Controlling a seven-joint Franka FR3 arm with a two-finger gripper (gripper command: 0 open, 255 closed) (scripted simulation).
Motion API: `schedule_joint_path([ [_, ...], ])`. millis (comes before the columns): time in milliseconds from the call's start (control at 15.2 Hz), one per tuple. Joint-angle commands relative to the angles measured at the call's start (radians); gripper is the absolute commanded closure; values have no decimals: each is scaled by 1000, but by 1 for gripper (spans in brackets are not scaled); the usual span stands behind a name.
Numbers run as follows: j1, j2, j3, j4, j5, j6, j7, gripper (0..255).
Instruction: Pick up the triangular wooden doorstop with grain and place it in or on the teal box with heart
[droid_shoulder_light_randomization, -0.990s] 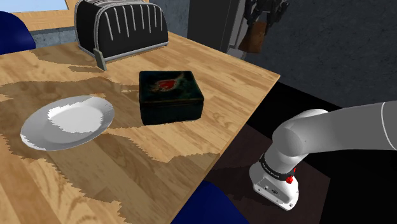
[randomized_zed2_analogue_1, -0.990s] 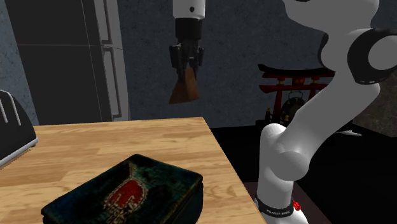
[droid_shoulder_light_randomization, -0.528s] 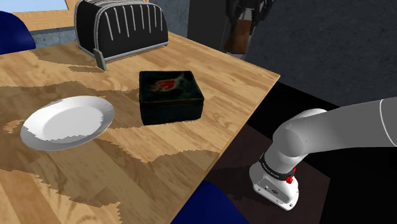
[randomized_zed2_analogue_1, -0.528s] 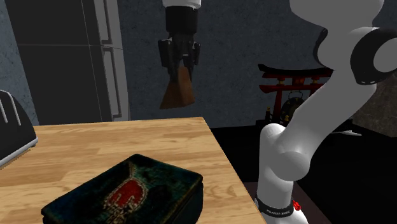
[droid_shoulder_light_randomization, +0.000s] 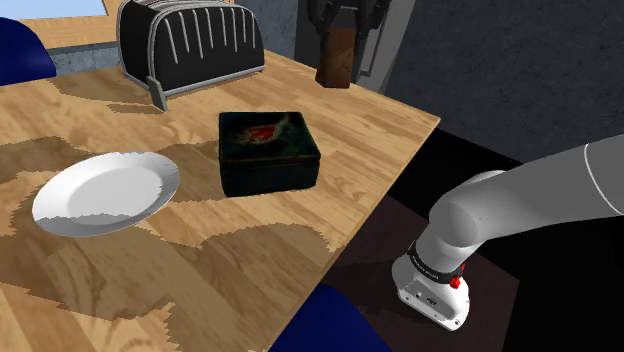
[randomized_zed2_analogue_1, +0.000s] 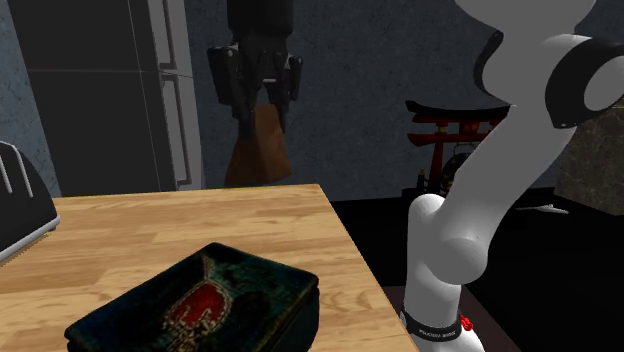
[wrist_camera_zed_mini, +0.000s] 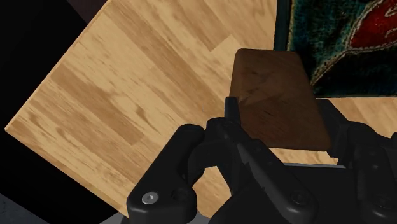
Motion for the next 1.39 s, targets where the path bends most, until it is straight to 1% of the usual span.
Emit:
schedule_joint_path([
  [0,1,33,49,43,11,-4,56,255],
  [330,-5,157,192,179,8,-9,207,255],
  [528,-9,257,295,281,-23,-16,312,255],
  [594,-9,314,351,335,-50,-21,367,255],
  [1320,11,210,308,93,5,136,323,255],
])
